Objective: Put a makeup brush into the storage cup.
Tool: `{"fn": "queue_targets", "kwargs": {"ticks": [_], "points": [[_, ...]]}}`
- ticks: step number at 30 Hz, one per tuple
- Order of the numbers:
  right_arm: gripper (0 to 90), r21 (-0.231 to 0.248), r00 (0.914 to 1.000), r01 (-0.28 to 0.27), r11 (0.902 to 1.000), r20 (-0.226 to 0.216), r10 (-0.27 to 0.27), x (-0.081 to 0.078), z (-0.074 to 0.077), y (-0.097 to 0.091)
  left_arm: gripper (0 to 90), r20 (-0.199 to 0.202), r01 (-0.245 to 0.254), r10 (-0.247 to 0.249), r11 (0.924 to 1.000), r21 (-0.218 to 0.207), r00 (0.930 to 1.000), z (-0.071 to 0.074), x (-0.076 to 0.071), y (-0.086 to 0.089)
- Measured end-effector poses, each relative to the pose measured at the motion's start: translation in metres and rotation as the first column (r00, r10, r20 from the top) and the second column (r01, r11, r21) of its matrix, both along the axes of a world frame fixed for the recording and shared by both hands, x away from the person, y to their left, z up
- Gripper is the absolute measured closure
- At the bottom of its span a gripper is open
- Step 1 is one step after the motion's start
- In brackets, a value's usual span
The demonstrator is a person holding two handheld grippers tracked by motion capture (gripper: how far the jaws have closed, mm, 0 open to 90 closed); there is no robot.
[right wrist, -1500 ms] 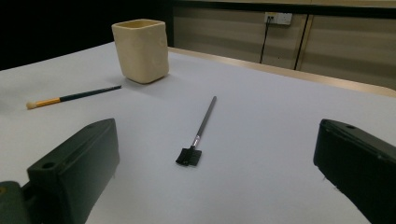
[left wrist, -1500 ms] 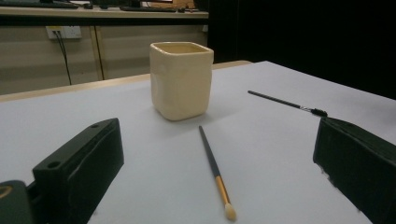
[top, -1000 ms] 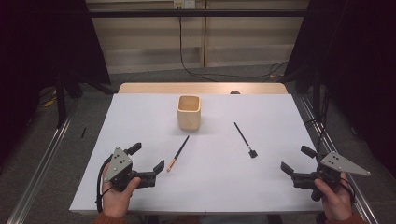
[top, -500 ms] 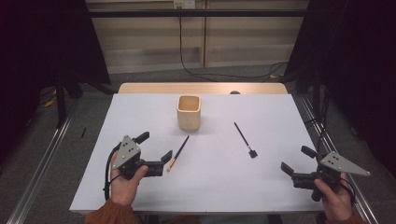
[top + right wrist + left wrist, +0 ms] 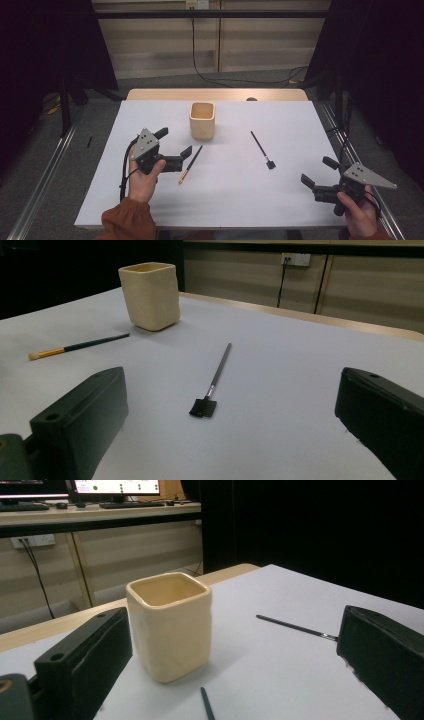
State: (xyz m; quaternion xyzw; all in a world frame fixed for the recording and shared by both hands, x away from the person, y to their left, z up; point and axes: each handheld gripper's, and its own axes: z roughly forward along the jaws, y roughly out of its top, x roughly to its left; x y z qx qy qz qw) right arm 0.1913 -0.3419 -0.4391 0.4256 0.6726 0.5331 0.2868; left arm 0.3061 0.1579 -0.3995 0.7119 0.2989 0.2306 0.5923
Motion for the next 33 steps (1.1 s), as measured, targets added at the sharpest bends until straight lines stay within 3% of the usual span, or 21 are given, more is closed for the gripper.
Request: {"fn": "queue_targets", "kwargs": {"ticks": [9, 16, 22, 27, 29, 33], "points": [[0.0, -0.002, 1.0000, 0.000, 1.0000, -0.005, 0.000, 0.001, -0.001, -0.001, 0.8, -0.014, 0.023, -0.023, 0.9995, -0.022, 0.9996, 0.017, 0.010, -0.004], [0.0, 0.001, 1.0000, 0.002, 1.0000, -0.007, -0.002, 0.000, -0.001, -0.001, 0.8, -0.032, 0.019, -0.018, 0.9998, 0.001, 0.9993, 0.022, 0.026, -0.006], [0.0, -0.009, 1.0000, -0.004, 1.0000, -0.009, 0.004, 0.000, -0.001, -0.001, 0.9, -0.065, -0.004, 0.009, 0.9971, 0.076, 0.9978, 0.022, 0.032, -0.013], [0.0, -0.006, 0.9999, -0.001, 1.0000, -0.011, 0.001, 0.000, -0.001, -0.002, 1.7, -0.124, 0.011, 0.011, 0.9848, 0.174, 0.9922, 0.019, 0.035, -0.017], [0.0, -0.004, 0.9999, 0.000, 1.0000, -0.012, 0.000, 0.000, -0.001, -0.002, 1.2, -0.153, 0.013, 0.020, 0.9768, 0.214, 0.9880, 0.019, 0.036, -0.019], [0.0, -0.001, 0.9999, -0.001, 1.0000, -0.010, 0.001, 0.000, -0.001, -0.002, 2.1, -0.230, 0.049, 0.011, 0.9663, 0.253, 0.9731, 0.020, 0.039, -0.021]]}}
